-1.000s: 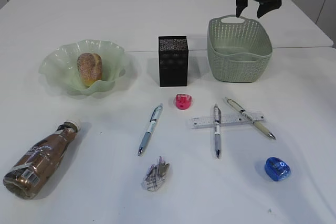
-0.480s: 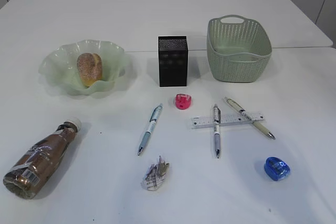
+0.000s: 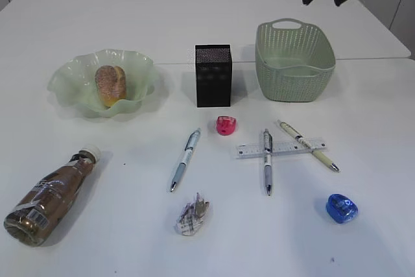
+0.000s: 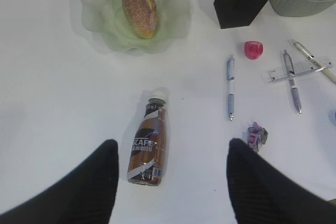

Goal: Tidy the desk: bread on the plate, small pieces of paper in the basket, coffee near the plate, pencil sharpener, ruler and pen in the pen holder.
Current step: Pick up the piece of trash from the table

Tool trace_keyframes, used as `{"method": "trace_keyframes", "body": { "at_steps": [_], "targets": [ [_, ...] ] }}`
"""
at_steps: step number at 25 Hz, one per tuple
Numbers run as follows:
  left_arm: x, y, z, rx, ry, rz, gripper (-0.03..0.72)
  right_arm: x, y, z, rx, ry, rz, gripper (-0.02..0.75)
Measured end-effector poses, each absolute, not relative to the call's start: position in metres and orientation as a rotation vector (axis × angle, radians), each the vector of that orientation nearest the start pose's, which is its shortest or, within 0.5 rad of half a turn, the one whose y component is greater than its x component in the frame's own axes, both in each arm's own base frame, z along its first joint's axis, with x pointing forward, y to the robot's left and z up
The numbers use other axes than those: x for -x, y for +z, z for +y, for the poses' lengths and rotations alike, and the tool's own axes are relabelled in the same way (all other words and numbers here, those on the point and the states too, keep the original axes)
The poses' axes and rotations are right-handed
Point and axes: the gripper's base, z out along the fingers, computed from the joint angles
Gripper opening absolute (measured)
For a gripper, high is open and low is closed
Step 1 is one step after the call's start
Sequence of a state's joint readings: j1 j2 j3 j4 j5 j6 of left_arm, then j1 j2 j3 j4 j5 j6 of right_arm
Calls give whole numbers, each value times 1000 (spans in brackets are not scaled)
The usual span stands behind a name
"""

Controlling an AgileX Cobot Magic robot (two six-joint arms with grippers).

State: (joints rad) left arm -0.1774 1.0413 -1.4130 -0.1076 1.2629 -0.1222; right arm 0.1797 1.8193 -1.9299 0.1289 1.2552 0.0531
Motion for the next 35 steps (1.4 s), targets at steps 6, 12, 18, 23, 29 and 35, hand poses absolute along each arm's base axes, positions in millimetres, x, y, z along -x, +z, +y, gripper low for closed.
{"method": "trace_keyframes", "body": {
  "at_steps": [6,12,18,23,29,35],
  "targets": [
    [-164,452,-39,-75,-285,2385,456,-352,377,105,272,274,2667,426],
    [-164,452,-40,-74,-290,2385,456,-304,356,180,623,283,2706,426],
    [-164,452,-41,-76,-311,2385,456,-284,321,203,771,239,2793,426],
    [-164,452,-41,-74,-315,2386,456,-285,289,207,792,191,2892,466],
    [-164,452,-42,-75,-323,2386,456,-290,262,221,818,164,2957,524],
    [-164,452,-42,-75,-325,2386,456,-290,228,243,913,137,2992,531]
  ]
}}
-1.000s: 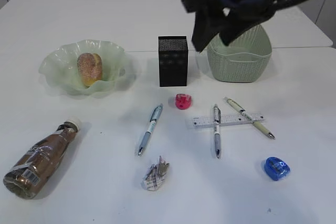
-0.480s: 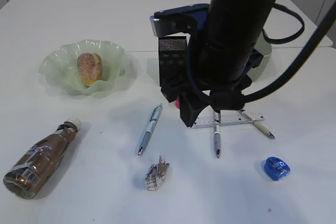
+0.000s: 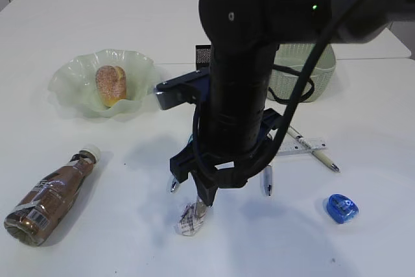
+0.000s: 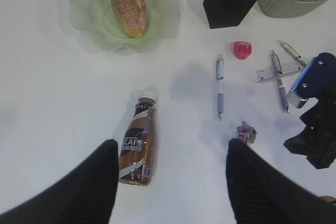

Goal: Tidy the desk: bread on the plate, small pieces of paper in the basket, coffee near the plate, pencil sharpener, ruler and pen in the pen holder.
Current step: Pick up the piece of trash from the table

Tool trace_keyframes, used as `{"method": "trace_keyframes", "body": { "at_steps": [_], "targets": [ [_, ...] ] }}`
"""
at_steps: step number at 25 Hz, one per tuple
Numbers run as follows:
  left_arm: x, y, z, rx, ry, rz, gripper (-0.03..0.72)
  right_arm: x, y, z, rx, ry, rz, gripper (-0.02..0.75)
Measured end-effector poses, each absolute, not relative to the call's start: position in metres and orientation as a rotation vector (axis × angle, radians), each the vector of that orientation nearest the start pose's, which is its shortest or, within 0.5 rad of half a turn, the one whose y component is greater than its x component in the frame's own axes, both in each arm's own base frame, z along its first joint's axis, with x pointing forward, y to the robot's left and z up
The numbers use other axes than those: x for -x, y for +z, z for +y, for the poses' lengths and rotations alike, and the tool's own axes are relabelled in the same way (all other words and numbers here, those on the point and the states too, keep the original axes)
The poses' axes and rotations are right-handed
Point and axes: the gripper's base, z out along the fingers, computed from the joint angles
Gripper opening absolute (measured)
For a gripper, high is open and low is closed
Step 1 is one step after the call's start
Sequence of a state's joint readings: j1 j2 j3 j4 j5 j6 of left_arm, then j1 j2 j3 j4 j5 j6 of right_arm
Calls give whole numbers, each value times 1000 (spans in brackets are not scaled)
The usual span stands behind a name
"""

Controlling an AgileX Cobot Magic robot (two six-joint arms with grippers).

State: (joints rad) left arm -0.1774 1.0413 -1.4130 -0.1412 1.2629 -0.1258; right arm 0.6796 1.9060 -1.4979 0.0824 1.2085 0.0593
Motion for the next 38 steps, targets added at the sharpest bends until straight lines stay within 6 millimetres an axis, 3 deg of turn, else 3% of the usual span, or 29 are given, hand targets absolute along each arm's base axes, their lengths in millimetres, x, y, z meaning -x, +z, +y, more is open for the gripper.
{"method": "trace_keyframes", "body": {
  "at_steps": [7,15,24,35,38],
  "targets": [
    [-164,452,-42,-75,-325,2386,456,-301,197,253,916,136,2986,532],
    [-164,452,-42,-75,-326,2386,456,-305,184,262,898,212,2973,532],
    [-164,452,-42,-75,-328,2386,456,-306,185,272,848,352,2927,534],
    [-164,452,-42,-75,-328,2386,456,-310,175,268,852,250,2936,592],
    [-164,452,-42,-75,-328,2386,456,-311,158,269,858,226,2979,592]
  ]
}}
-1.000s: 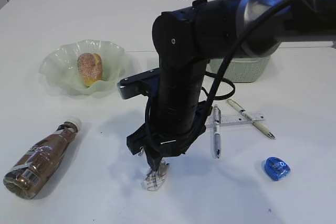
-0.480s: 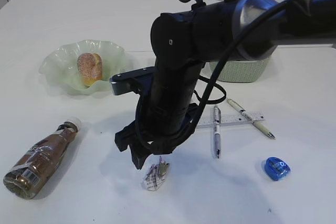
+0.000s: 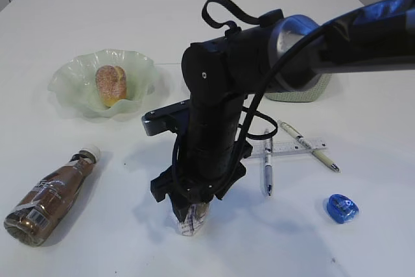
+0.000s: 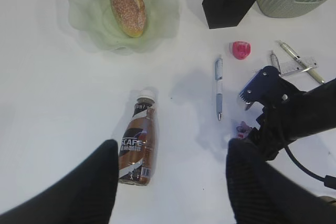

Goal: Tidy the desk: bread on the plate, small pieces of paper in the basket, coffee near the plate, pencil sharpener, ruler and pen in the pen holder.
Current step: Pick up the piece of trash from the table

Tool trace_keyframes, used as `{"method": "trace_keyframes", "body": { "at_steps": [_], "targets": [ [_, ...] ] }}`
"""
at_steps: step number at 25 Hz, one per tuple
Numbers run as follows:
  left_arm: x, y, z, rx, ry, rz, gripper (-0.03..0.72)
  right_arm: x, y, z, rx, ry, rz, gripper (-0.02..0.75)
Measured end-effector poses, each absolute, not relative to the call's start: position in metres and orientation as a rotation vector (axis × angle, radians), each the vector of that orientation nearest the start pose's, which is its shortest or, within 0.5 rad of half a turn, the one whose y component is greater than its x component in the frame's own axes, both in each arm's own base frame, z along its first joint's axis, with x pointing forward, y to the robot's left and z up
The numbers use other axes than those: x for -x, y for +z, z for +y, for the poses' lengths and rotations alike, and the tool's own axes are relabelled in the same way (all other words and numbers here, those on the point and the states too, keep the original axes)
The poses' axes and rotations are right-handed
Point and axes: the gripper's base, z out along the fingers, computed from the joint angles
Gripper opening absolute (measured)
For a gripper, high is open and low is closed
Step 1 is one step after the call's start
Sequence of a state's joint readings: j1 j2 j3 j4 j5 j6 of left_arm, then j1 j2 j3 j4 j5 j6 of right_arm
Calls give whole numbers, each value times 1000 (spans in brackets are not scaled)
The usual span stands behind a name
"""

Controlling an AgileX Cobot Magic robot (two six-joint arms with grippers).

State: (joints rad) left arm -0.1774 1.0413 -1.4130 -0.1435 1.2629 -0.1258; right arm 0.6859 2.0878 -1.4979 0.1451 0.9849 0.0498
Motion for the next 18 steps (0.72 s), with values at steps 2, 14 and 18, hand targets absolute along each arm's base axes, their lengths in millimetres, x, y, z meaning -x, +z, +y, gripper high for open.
{"method": "trace_keyframes", "body": {
  "at_steps": [2,14,18],
  "targets": [
    [-164,452,-42,-75,-328,2386,456,-312,153,269,858,223,2993,592],
    [-164,452,-42,-75,-328,2386,456,-314,145,272,849,228,2980,592],
    [-164,452,-42,-75,-328,2386,456,-315,138,272,851,219,2995,592]
  ]
}}
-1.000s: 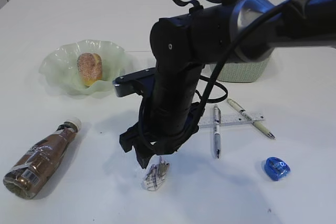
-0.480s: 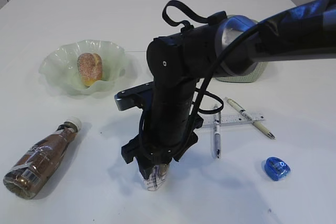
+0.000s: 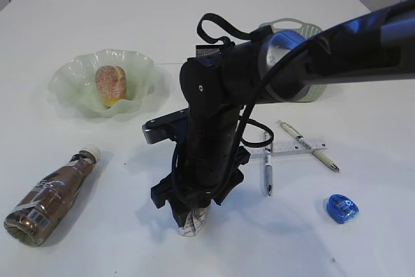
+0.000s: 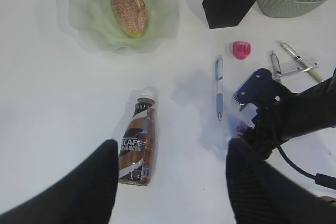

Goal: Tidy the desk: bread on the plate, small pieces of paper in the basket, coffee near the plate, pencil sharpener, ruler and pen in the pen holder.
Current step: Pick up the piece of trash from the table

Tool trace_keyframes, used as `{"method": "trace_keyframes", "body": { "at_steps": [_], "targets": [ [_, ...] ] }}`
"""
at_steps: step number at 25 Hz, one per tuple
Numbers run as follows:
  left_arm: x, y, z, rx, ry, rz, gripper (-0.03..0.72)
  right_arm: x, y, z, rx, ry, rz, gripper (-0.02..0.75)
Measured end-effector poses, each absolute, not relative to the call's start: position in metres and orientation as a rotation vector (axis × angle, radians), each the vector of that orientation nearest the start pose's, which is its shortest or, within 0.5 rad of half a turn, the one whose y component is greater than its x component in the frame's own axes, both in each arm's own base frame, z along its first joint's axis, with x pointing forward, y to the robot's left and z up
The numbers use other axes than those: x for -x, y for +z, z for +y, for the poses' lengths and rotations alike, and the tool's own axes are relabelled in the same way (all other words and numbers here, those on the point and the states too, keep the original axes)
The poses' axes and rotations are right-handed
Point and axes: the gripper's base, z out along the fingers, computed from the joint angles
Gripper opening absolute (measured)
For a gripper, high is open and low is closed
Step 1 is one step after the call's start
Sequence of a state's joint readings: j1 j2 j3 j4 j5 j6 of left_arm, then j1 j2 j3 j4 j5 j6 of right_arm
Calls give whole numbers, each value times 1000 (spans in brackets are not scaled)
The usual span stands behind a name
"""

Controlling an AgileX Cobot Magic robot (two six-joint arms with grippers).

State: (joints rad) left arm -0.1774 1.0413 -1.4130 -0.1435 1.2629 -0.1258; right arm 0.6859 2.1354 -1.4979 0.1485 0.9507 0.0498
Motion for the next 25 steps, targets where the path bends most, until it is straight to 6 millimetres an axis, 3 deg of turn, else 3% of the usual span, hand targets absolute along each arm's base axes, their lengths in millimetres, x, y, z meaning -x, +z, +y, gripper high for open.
{"method": "trace_keyframes", "body": {
  "at_steps": [15,25],
  "targets": [
    [-164,452,-42,-75,-324,2386,456,-315,131,273,851,220,3014,592],
    [-164,452,-42,-75,-324,2386,456,-314,127,273,853,223,3035,478]
  ]
}}
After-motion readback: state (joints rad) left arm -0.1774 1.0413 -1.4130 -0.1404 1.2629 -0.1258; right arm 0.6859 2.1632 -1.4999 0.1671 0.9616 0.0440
